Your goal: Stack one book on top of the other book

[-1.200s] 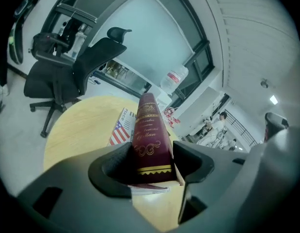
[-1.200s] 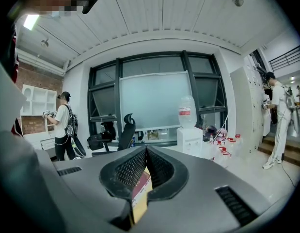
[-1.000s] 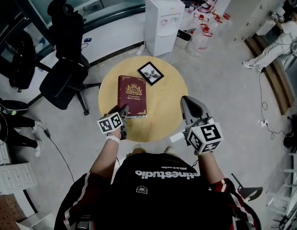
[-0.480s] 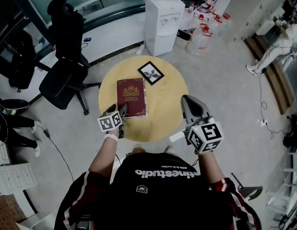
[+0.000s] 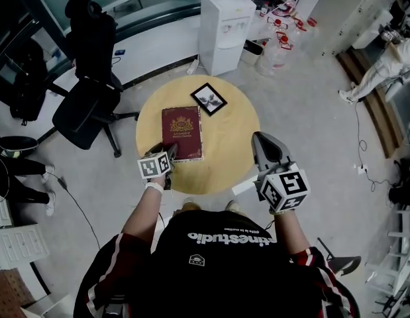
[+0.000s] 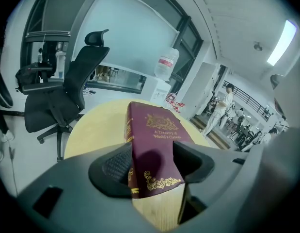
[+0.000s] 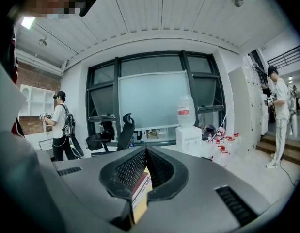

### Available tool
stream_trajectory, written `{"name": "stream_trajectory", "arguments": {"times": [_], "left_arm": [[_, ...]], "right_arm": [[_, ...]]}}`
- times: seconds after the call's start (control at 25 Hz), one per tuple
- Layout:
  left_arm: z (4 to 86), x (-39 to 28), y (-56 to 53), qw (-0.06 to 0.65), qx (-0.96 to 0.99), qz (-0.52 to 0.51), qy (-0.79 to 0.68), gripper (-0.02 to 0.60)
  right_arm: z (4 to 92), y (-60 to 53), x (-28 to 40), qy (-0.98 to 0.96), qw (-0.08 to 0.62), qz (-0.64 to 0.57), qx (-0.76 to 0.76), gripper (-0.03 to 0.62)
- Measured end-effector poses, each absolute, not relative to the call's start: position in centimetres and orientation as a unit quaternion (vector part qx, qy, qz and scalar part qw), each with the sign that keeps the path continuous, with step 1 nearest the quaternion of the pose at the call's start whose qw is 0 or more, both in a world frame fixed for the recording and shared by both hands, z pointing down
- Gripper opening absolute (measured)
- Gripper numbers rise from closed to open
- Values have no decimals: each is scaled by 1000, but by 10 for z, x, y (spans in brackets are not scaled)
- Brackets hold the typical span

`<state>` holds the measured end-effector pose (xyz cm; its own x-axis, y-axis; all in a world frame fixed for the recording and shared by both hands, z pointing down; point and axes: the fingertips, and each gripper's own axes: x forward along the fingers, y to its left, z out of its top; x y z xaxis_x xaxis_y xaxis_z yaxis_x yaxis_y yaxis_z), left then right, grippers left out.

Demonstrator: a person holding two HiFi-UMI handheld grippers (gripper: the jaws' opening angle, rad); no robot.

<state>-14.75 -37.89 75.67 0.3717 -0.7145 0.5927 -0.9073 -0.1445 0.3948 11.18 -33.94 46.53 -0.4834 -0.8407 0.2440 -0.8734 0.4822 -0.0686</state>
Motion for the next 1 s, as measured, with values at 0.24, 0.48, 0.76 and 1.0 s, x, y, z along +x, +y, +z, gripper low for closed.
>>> {"name": "stream_trajectory", "arguments": {"times": [0.24, 0.48, 0.76, 1.0], "left_arm": [[757, -143, -386, 356, 753, 140, -536, 276], [756, -140, -389, 359, 753, 140, -534, 276], [748, -150, -385, 353, 745, 131, -550, 276], [714, -158, -383, 320, 754, 108, -564, 276]], "right_arm": [[467, -338, 112, -853, 88, 94, 506, 29], [466, -337, 121, -848, 86, 95, 515, 29], [462, -340, 129, -846, 79, 91, 519, 29], [451, -345, 131, -852, 70, 82, 512, 29]]}}
